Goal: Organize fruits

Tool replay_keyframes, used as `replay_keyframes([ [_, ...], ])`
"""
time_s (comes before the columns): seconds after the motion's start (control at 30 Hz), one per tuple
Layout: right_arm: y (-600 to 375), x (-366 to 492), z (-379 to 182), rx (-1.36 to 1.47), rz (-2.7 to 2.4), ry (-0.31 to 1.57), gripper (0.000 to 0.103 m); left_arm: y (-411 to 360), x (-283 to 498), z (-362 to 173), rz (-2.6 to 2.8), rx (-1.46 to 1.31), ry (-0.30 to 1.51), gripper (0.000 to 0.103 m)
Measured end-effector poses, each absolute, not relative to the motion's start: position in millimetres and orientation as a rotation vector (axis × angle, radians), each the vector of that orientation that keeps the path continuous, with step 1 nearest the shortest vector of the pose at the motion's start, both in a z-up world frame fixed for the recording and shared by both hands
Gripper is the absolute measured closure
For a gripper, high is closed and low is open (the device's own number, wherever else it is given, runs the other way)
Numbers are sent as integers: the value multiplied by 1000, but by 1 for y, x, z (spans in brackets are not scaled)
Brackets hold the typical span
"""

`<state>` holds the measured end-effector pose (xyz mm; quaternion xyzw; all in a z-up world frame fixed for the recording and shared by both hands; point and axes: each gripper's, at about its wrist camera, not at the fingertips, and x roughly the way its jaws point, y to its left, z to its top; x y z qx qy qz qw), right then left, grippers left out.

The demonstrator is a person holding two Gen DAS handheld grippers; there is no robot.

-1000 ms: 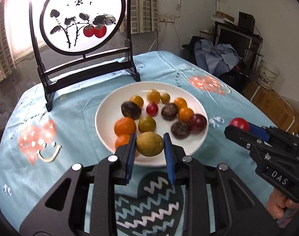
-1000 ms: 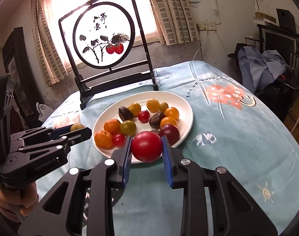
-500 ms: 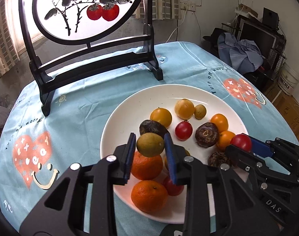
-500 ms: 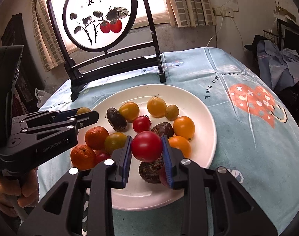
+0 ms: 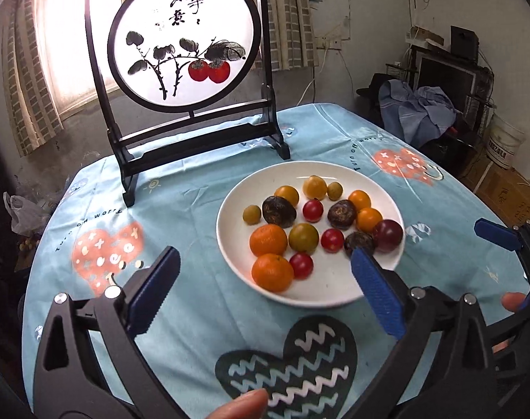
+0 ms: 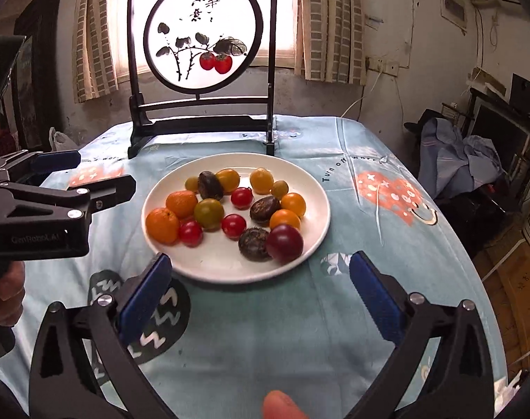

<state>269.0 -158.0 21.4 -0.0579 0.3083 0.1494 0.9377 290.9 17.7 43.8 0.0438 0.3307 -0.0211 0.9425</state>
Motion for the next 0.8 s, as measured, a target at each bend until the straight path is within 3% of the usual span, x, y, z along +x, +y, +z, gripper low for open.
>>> replay_keyframes([
  [0.37,-153,183,8,-136,293,658,1,27,183,16,-119,135,648,2],
  [0.8,-154,164,9,-144,257,647,1,40,175,6,-121,90,647,2],
])
